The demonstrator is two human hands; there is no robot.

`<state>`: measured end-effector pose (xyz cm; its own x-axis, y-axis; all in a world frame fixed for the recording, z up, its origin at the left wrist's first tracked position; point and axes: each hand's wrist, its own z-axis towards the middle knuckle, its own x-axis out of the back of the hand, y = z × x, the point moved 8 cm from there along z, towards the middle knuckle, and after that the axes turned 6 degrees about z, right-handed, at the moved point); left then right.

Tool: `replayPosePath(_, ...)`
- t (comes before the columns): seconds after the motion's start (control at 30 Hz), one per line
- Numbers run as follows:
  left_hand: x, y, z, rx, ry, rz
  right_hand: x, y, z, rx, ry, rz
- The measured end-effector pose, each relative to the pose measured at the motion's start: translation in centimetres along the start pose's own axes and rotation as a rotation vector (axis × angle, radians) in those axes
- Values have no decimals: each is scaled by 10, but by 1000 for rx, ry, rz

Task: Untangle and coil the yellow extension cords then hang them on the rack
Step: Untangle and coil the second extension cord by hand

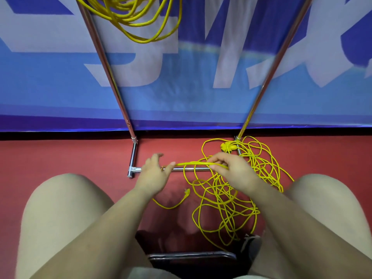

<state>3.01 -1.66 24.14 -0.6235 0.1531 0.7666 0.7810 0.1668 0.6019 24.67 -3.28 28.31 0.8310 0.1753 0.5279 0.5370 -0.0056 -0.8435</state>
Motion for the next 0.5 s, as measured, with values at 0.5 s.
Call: replayPosePath(0.5, 34, 38, 13, -175, 139, -602, -17, 33, 7, -192, -182, 56)
